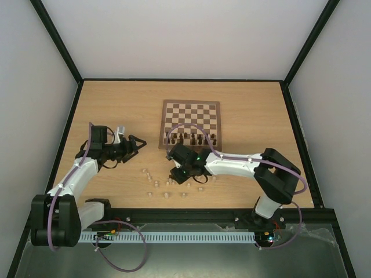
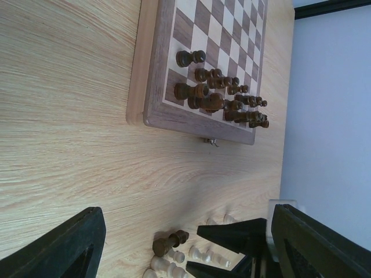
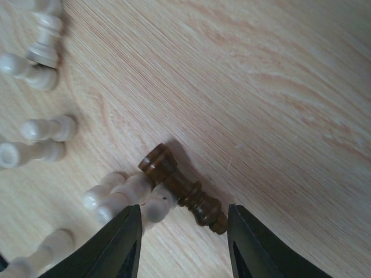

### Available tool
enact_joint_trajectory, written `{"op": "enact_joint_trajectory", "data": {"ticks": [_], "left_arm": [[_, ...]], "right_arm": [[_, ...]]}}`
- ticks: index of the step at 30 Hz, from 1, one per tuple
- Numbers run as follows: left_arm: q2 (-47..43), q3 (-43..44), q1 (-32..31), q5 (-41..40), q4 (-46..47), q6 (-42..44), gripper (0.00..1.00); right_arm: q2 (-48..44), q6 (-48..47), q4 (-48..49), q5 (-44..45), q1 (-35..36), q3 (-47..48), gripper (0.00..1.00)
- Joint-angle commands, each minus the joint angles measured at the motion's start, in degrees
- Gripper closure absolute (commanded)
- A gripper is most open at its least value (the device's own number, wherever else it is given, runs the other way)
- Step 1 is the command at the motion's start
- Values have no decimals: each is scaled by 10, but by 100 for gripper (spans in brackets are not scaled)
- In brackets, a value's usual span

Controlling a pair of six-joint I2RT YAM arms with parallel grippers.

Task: Set up the chess pieces on the board
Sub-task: Pick up the chess piece at the center of the board.

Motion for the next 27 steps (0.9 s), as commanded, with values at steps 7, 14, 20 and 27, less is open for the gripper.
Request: {"op": "enact_joint_trajectory", "data": {"ticks": [7, 14, 20, 27], "left_arm": [[-8, 4, 5, -11, -15, -5, 19], [-6, 2, 5, -13, -11, -6, 19], [-6, 0, 5, -13, -7, -9, 19], [-6, -1, 5, -13, -7, -8, 19]], "right_arm": [[1, -8, 8, 39, 10, -33, 60], [-36, -6, 8, 52, 10, -45, 59], [-49, -6, 8, 55, 10, -48, 59], [-21, -9, 3, 50, 10, -50, 61]]}}
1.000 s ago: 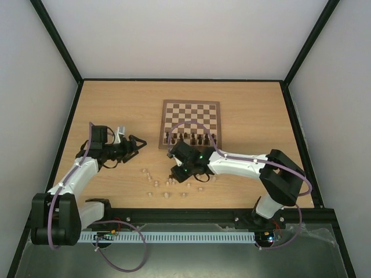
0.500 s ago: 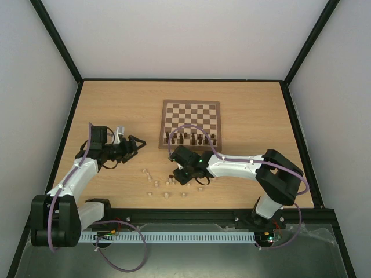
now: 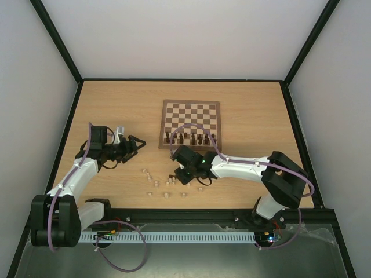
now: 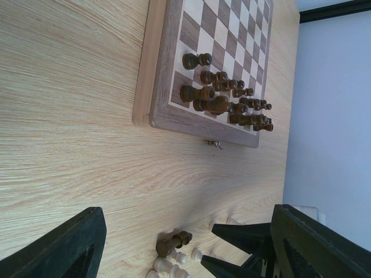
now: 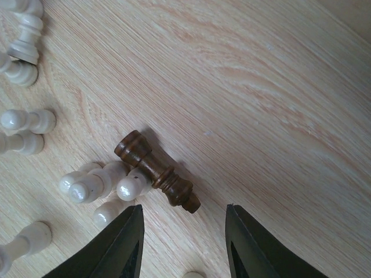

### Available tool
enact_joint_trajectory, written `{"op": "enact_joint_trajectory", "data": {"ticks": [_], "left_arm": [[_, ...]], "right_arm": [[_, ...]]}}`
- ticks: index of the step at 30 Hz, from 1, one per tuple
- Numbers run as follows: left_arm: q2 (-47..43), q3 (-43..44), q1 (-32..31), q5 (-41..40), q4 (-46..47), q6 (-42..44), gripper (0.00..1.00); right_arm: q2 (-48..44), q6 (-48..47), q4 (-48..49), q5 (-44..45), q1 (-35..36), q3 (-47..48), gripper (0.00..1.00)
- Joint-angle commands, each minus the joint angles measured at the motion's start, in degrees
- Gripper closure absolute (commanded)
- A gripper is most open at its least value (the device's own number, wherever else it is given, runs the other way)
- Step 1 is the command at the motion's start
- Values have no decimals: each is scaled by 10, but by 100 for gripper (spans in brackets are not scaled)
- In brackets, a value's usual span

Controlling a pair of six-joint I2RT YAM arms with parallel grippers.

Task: Set up the chess pieces on the board
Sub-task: Pick up the chess piece at the center of the board.

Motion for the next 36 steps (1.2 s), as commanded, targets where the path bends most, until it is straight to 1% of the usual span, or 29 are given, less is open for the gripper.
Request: {"op": "enact_joint_trajectory", "data": {"ticks": [1, 17, 29, 36], "left_arm": [[-2, -1, 5, 1, 0, -3, 19], [-3, -4, 5, 2, 2, -3, 20], [4, -3, 5, 4, 8, -4, 20], [5, -2, 5, 4, 9, -5, 20]], "right_arm": [[16, -7, -16, 1, 4, -9, 61], [74, -24, -19, 12, 4, 13, 62], [97, -36, -9, 26, 4, 30, 62], [112, -39, -5, 35, 4, 41, 65]]}}
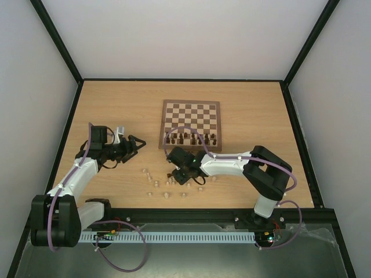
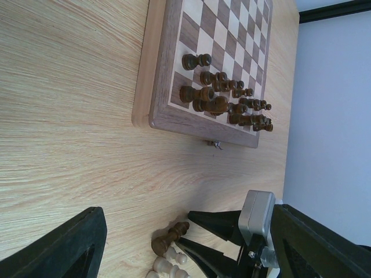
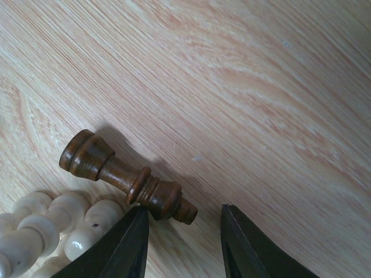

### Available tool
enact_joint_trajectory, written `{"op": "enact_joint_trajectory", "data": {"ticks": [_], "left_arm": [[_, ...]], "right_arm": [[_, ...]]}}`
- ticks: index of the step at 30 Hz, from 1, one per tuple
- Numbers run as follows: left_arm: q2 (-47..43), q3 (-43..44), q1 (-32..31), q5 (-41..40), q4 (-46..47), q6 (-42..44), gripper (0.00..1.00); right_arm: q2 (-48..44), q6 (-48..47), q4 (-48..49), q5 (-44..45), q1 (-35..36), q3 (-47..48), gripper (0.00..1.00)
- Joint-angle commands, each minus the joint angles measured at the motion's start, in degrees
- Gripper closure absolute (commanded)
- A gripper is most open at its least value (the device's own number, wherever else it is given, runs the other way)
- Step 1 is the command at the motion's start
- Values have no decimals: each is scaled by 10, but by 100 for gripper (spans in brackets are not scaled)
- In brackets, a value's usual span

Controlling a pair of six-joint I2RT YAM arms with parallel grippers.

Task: Set up the chess pieces on the board
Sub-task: Pick up the chess piece at the center of the board.

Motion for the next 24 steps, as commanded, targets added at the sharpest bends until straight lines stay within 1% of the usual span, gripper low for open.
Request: {"op": "enact_joint_trajectory", "data": {"ticks": [1, 12, 24], "left_arm": [[5, -3, 5, 4, 8, -4, 20], [10, -1, 5, 5, 10, -5, 20], [15, -1, 5, 5, 15, -6, 21]], "right_arm": [[20, -7, -10, 16, 3, 9, 65], [20, -18, 6, 21, -4, 21, 58], [39, -41, 7, -10, -12, 59, 55]]}}
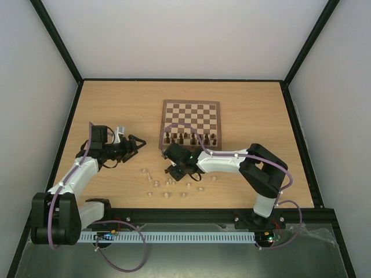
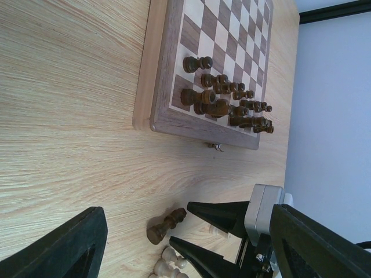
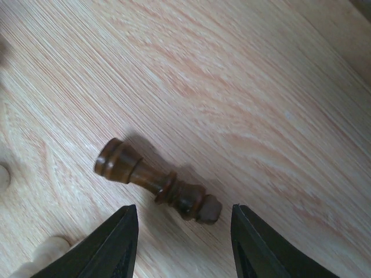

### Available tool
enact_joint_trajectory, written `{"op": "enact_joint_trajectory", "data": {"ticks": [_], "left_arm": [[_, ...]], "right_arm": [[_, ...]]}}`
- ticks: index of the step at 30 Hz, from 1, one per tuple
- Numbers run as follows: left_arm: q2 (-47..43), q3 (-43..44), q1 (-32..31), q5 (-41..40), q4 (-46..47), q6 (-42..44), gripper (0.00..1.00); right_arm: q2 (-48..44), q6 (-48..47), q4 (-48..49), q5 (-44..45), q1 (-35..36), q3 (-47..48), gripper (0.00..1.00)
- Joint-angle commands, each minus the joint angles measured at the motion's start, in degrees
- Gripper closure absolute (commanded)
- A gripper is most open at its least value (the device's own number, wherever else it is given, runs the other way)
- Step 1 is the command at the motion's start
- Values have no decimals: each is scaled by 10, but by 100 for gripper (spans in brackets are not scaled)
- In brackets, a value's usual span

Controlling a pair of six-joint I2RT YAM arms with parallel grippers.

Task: Set up the chess pieces on the board
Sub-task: Pick up the chess piece at the center of the board.

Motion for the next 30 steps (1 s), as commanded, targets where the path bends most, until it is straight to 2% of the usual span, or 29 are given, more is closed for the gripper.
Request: {"op": "enact_joint_trajectory", "data": {"ticks": [1, 22, 30], "left_arm": [[6, -1, 5, 6, 5, -5, 20], [19, 2, 5, 12, 11, -4, 21], [23, 1, 5, 13, 16, -4, 21]], "right_arm": [[18, -16, -9, -13, -5, 25, 55], [52, -32, -7, -24, -28, 60, 54], [68, -37, -3, -36, -29, 68, 57]]}}
